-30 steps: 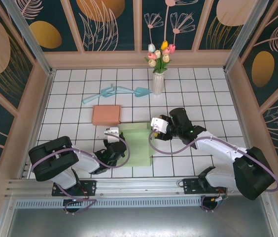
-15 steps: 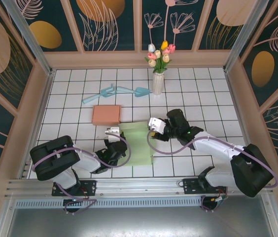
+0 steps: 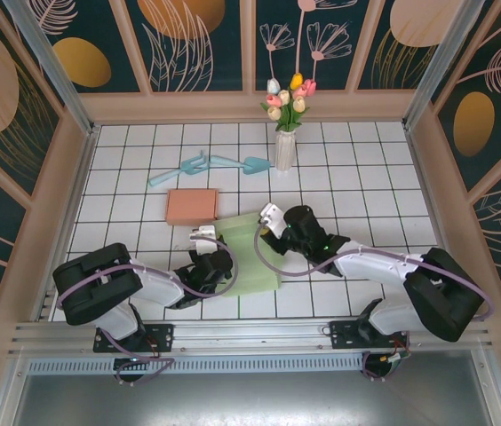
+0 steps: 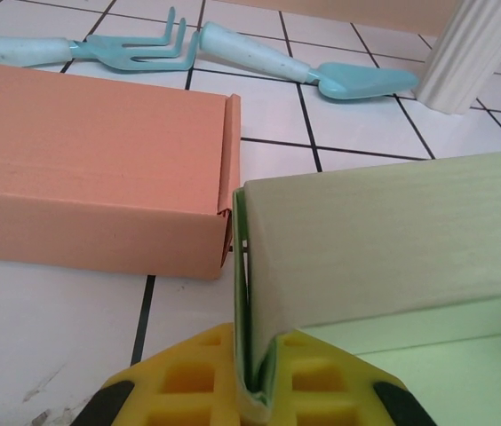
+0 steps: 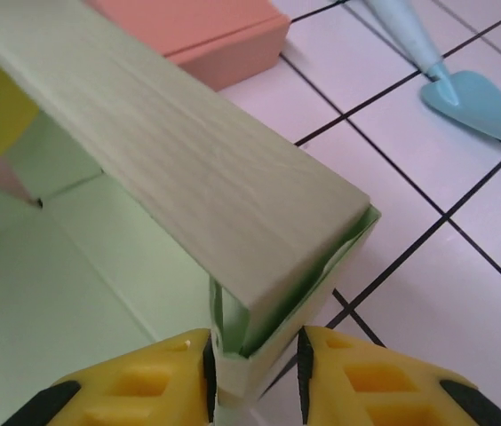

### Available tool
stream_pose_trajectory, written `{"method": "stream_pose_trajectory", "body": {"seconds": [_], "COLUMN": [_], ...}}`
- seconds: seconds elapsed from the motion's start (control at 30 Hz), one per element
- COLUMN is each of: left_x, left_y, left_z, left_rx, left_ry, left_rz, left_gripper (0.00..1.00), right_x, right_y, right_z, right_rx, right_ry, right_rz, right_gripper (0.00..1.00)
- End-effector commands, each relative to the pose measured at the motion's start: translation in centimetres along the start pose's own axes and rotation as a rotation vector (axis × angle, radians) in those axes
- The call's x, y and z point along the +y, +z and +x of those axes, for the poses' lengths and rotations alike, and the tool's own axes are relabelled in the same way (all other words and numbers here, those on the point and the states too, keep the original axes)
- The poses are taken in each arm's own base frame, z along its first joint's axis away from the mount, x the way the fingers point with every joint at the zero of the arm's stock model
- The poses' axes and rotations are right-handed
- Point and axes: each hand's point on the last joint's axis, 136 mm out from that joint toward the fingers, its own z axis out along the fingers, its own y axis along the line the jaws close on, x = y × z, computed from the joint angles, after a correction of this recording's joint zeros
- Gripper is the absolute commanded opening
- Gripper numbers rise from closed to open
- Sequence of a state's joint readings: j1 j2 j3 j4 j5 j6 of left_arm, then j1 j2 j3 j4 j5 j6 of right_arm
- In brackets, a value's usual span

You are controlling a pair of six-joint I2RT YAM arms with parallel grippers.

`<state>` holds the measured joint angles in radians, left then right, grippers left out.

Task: Fold the paper box

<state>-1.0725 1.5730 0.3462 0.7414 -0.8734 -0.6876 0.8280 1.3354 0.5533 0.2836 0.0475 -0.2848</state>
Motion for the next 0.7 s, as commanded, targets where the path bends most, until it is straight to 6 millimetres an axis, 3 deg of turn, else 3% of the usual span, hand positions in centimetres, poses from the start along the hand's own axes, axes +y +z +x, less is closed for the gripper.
{"method": "stream_pose_trajectory", "body": {"seconds": [0.0, 0.27, 0.4, 0.47, 0.67], "left_x": [-1.4, -1.9, -1.4, -0.9, 0.0], "left_y": [-0.1, -0.8, -1.0, -1.0, -1.0], "left_z": [-0.6, -0.9, -0.9, -1.0, -1.5], "left_rx": [0.018, 0.082, 0.115, 0.123, 0.098], "left_ry": [-0.046, -0.127, -0.178, -0.204, -0.275], "left_rz": [0.040, 0.058, 0.008, -0.041, -0.117], "left_gripper": [0.00, 0.00, 0.00, 0.00, 0.00], "right_x": [-0.7, -4.4, -6.6, -8.0, -8.4], "right_y": [0.0, -0.4, -1.4, -2.6, -4.0], "right_z": [-2.0, -0.9, 0.0, 0.6, 1.1], "right_rx": [-0.142, -0.149, -0.132, -0.108, -0.073], "right_ry": [0.144, 0.227, 0.285, 0.330, 0.380], "right_rz": [0.105, 0.381, 0.538, 0.672, 0.825], "right_gripper": [0.33, 0.31, 0.10, 0.05, 0.04]}}
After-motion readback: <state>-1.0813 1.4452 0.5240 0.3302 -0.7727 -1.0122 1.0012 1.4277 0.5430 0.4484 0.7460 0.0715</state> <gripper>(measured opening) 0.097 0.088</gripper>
